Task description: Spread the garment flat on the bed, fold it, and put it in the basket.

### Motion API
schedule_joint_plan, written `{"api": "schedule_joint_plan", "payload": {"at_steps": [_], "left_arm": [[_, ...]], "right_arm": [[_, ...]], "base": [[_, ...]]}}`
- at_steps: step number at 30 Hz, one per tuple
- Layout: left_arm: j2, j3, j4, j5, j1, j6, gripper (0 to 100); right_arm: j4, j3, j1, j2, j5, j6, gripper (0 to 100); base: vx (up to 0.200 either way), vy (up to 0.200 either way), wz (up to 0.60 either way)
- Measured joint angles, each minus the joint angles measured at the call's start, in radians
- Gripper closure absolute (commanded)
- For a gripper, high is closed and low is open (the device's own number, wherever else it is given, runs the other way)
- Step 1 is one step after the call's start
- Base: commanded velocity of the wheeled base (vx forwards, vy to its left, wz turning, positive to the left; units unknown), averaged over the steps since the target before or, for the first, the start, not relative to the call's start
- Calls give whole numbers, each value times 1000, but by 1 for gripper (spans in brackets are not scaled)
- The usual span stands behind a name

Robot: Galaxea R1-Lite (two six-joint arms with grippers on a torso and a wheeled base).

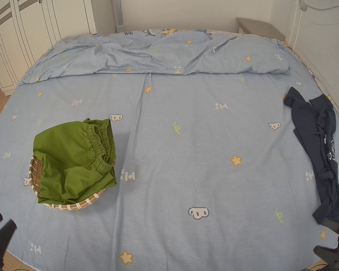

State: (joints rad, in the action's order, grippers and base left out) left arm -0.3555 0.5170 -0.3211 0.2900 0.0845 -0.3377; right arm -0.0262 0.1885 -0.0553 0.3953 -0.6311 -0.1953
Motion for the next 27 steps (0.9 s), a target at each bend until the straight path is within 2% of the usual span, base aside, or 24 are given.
{"api": "schedule_joint_plan", "payload": {"at_steps": [7, 10, 13, 16, 17, 18, 20, 24, 27], "left_arm": [[204, -195, -11, -20, -76, 54, 0], [264, -272, 44, -64, -82, 163, 0], [300, -343, 141, -158, -85, 281, 0], [321, -413, 271, -232, -86, 340, 0], [326, -436, 305, -247, -86, 351, 0], [329, -444, 316, -251, -86, 354, 0], [335, -467, 330, -264, -86, 357, 0], [340, -489, 328, -284, -86, 351, 0], [342, -496, 326, -293, -86, 347, 0]], "right_arm": [[-109, -54, 29, -251, 7, -35, 0], [-119, -64, 40, -308, 31, -38, 0], [-122, -71, 48, -342, 86, -31, 0], [-115, -80, 52, -362, 205, -3, 0], [-106, -87, 53, -367, 263, 10, 0], [-99, -90, 54, -369, 291, 17, 0], [-59, -106, 55, -374, 425, 50, 0], [-9, -135, 56, -380, 630, 102, 0], [21, -154, 58, -381, 698, 138, 0]], "base": [[0, 0, 0], [0, 0, 0], [0, 0, 0], [0, 0, 0], [0, 0, 0], [0, 0, 0], [0, 0, 0], [0, 0, 0], [0, 0, 0]]}}
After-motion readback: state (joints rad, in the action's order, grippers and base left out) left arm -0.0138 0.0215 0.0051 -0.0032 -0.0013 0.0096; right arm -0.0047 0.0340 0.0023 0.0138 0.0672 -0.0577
